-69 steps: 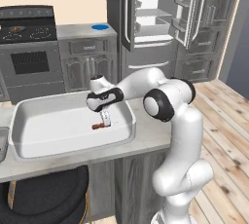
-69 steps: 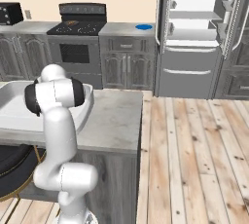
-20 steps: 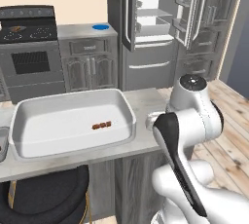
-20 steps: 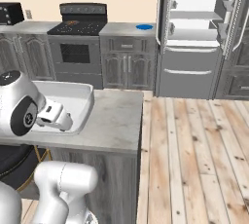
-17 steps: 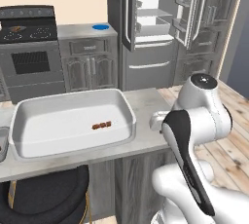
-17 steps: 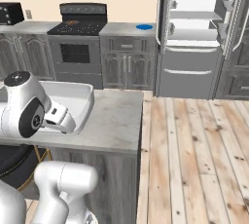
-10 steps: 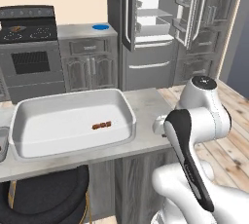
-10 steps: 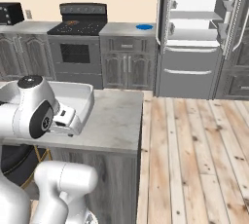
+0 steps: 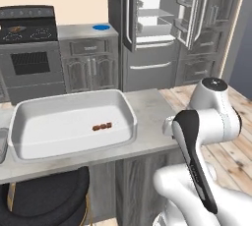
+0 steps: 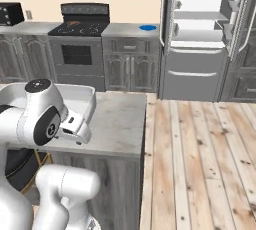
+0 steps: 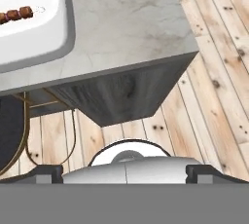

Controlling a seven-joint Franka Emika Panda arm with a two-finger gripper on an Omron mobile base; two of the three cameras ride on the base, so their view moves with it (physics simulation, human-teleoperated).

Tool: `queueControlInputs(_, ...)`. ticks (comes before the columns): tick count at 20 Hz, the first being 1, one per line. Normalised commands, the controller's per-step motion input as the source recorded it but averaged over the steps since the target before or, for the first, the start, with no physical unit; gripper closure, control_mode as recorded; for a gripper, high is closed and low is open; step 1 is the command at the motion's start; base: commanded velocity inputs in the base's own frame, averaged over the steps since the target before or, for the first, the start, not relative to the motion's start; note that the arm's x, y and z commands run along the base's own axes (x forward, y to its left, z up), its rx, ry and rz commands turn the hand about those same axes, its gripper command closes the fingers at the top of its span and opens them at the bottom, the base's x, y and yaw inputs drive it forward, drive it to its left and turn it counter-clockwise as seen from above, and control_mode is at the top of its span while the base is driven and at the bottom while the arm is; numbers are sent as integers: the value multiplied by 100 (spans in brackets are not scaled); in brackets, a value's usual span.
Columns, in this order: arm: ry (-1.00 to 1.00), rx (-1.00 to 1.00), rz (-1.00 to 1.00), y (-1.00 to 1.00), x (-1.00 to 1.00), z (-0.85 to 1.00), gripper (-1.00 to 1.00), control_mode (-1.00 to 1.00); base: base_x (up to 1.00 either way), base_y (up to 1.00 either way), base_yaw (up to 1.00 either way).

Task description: Place the cold items (banana and cucumber) from the fridge in one tupperware on the dining counter. Place the warm items (hot dog and kebab skewer) in the stove area in another tupperware.

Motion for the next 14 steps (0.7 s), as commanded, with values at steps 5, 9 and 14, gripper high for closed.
queueControlInputs(5,0,0,0,0,0,0,-100,100,0,-71,-4)
queueControlInputs(9,0,0,0,0,0,0,-100,100,26,-98,2)
queueControlInputs(14,0,0,0,0,0,0,-100,100,70,-100,15)
